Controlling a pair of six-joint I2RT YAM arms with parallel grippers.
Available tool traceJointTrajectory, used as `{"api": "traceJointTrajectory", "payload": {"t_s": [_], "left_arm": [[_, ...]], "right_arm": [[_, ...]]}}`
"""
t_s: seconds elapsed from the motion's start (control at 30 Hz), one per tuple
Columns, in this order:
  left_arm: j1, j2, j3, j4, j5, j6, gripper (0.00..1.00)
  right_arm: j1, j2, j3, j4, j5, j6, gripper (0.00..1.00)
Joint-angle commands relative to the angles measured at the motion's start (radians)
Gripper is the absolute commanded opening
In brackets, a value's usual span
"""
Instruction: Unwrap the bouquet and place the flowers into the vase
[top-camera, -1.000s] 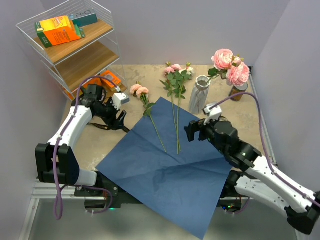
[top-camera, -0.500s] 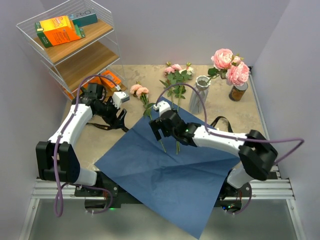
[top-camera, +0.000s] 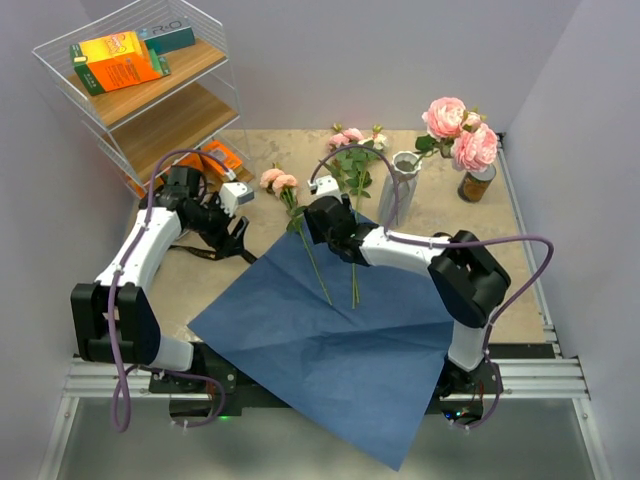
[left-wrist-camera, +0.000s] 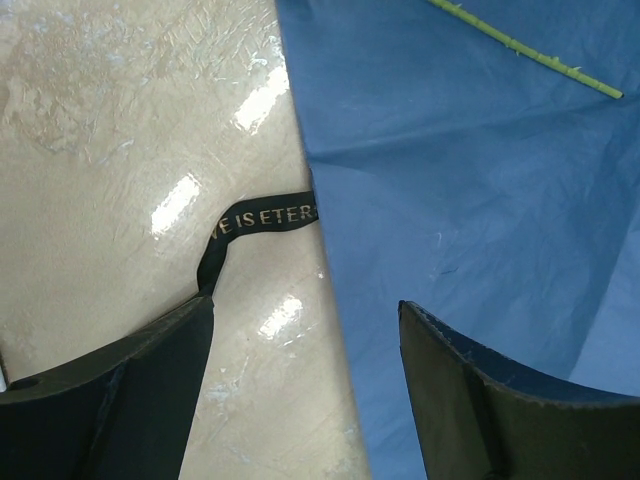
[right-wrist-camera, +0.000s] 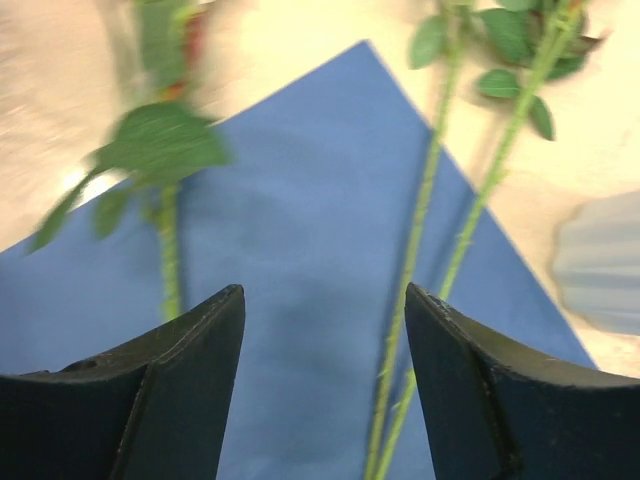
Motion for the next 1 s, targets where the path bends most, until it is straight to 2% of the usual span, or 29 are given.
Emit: {"api": "traceJointTrajectory", "payload": {"t_s": [0.0, 0.63, 0.73, 0.77, 0.8, 0.9, 0.97], "left_arm": [[0.016, 0.013, -0.003, 0.014, 0.011, 0.026, 0.79], [0.029, 0.058, 0.006, 0.022, 0.018, 0.041, 0.79], [0.033, 0.062, 0.005, 0.027, 0.018, 0.043, 0.79], [0.033, 0.064, 0.005, 0.027, 0.02, 0.043, 0.79], [0.033, 0.067, 0.003, 0.027, 0.02, 0.041, 0.79], [0.034, 0.07, 0.003, 0.03, 0.021, 0.04, 0.79], [0.034, 0.068, 0.003, 0.028, 0.021, 0.04, 0.79]], "right_arm": [[-0.066, 0.016, 0.033, 0.023, 0.058, 0.033, 0.67], [-0.125, 0.194, 0.074, 0.104, -0.022, 0.073, 0.6], [-0.132, 0.208, 0.078, 0.107, -0.046, 0.091, 0.51], [-0.133, 0.214, 0.08, 0.107, -0.063, 0.098, 0.47], [-0.133, 0.215, 0.08, 0.11, -0.071, 0.102, 0.39], [-0.132, 0.226, 0.077, 0.113, -0.103, 0.125, 0.26], [-0.133, 0.226, 0.066, 0.127, -0.111, 0.136, 0.21]]}}
